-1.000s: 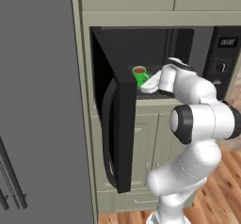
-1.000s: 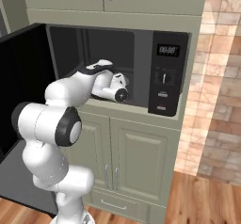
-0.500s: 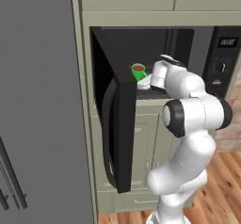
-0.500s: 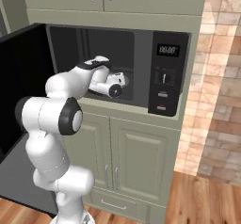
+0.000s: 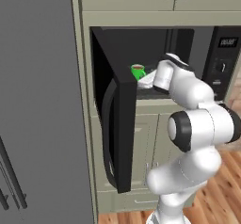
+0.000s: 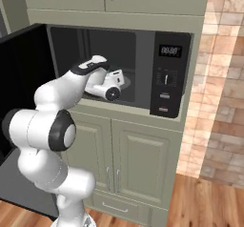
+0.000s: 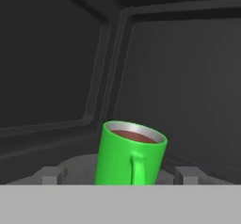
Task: Place the microwavable item in the microwave. Then, close the microwave door and press the start button.
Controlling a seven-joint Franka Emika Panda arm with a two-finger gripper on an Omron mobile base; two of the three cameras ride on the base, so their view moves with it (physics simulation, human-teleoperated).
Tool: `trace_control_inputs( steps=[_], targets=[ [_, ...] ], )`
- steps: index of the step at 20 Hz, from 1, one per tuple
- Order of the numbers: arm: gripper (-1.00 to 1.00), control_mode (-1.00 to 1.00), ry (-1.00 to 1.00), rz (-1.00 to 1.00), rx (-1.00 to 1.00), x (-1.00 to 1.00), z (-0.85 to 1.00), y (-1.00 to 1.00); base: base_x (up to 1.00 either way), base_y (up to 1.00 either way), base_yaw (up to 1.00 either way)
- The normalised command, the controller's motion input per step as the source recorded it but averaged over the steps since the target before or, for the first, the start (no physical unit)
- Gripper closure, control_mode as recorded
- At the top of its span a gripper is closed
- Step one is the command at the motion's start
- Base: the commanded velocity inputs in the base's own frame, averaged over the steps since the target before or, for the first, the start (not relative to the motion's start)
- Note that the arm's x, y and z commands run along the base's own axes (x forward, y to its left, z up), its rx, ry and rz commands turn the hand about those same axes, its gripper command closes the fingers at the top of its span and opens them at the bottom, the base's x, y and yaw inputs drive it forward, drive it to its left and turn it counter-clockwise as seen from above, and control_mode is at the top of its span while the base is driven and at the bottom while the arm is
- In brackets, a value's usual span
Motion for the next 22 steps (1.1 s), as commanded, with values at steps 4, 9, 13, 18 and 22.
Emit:
trace_control_inputs(
  steps=[4,9,13,18,22],
  targets=[
    [-1.00,-1.00,-0.15,-0.03,-0.02,-0.62,0.52,0.00,0.00,0.00,0.00],
    [-1.00,-1.00,-0.13,-0.08,-0.02,-0.92,0.32,0.00,0.00,0.00,0.00],
    [-1.00,-1.00,-0.04,-0.03,-0.11,-1.00,0.09,0.00,0.00,0.00,0.00],
    [-1.00,-1.00,0.02,0.00,-0.13,-1.00,0.61,-0.03,0.00,0.00,0.00],
    [-1.00,-1.00,0.04,0.00,-0.20,-0.98,0.85,-0.10,0.00,0.00,0.00]
  ],
)
